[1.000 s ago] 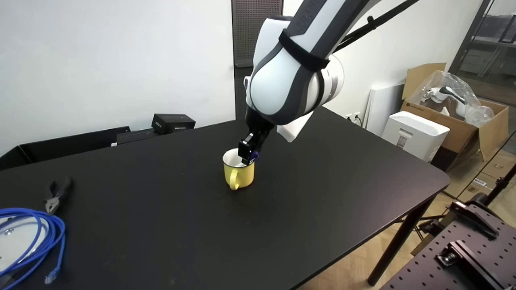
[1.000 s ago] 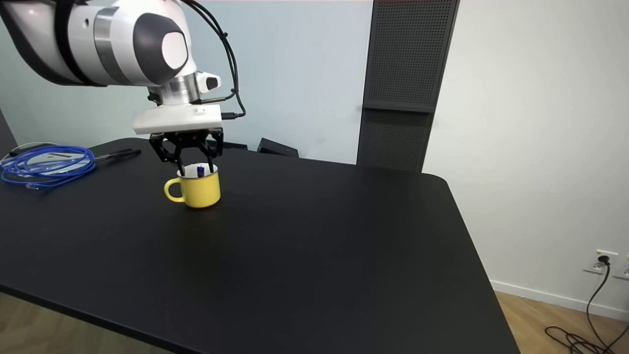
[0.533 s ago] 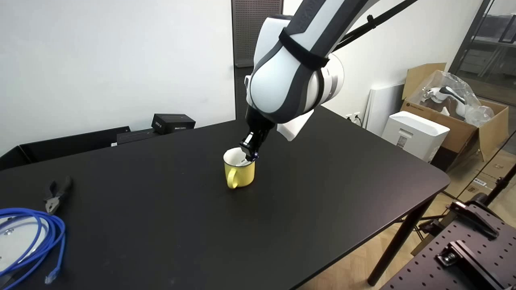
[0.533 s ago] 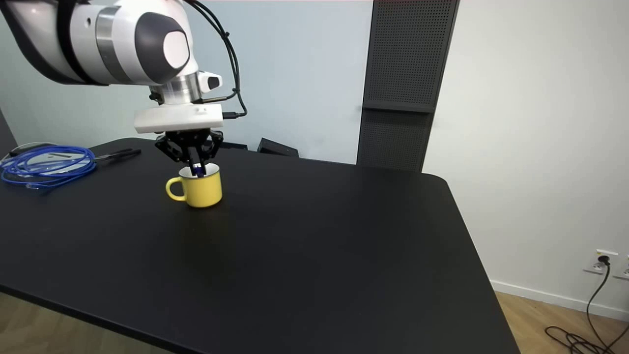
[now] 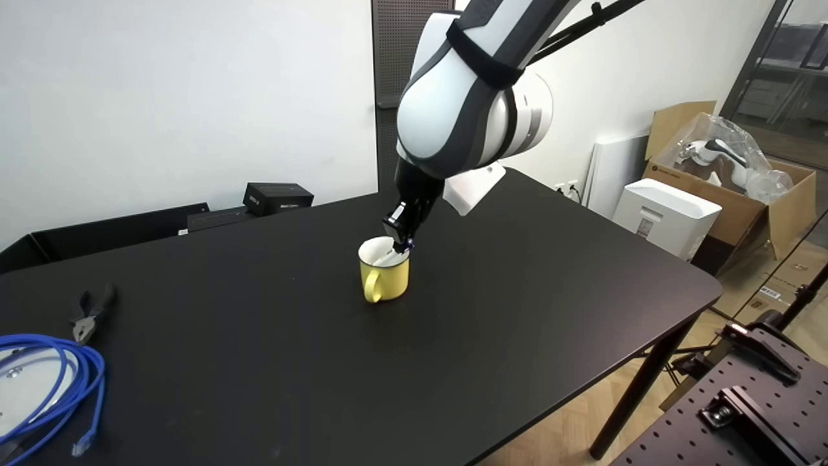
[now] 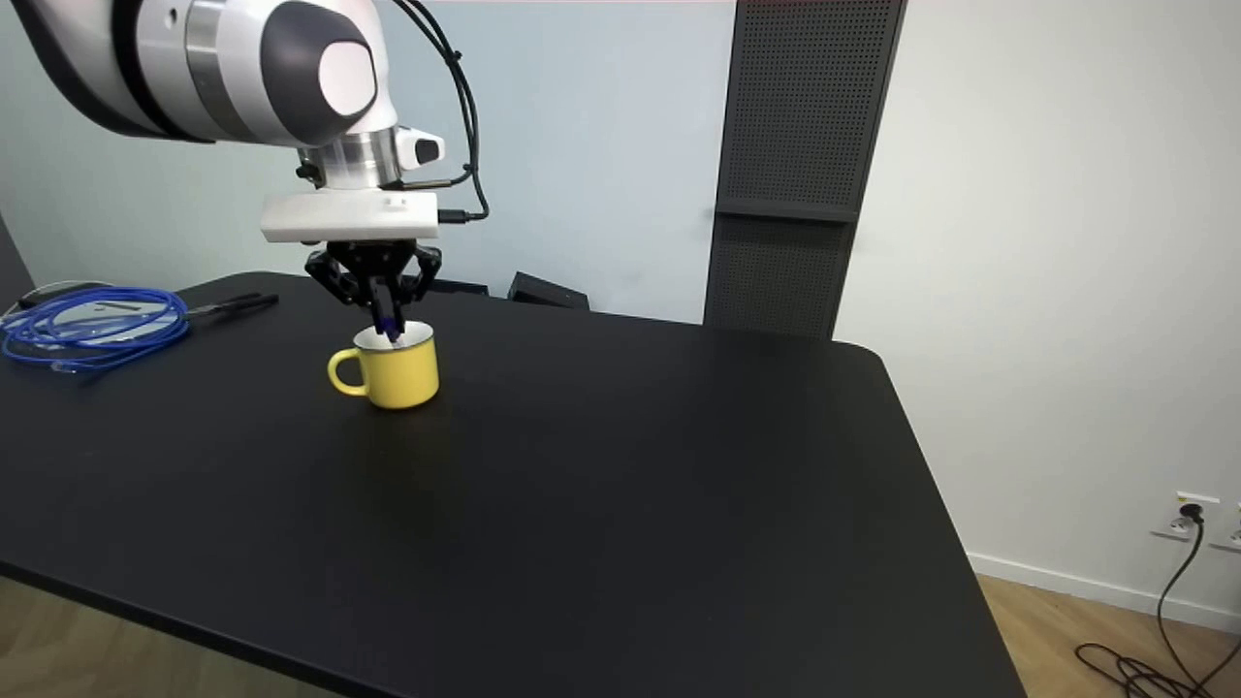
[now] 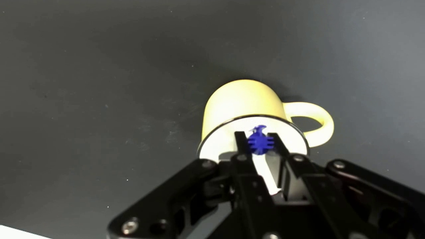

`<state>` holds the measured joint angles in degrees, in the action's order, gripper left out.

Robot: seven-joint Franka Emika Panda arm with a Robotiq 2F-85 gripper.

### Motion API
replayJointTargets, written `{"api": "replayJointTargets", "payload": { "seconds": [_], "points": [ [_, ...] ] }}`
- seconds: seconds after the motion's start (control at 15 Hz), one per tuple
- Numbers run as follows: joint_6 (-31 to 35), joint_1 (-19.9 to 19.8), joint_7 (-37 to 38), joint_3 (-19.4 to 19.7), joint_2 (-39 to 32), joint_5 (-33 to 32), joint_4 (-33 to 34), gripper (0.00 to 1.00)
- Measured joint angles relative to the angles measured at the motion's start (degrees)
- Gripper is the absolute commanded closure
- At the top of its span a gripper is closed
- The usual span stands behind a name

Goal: Take the pen out of the cup and put it on the table

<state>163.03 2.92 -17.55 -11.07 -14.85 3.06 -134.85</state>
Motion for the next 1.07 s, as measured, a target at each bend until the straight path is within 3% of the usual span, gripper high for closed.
{"api": "replayJointTargets", "payload": {
  "seconds": [0.53,1.07],
  "points": [
    [-1.1,-2.3,-11.5,-6.8,6.0,12.9,-0.2,0.95],
    [-0.8,-2.1,-19.8,-9.5,11.1,20.8,-1.0,0.95]
  ]
}}
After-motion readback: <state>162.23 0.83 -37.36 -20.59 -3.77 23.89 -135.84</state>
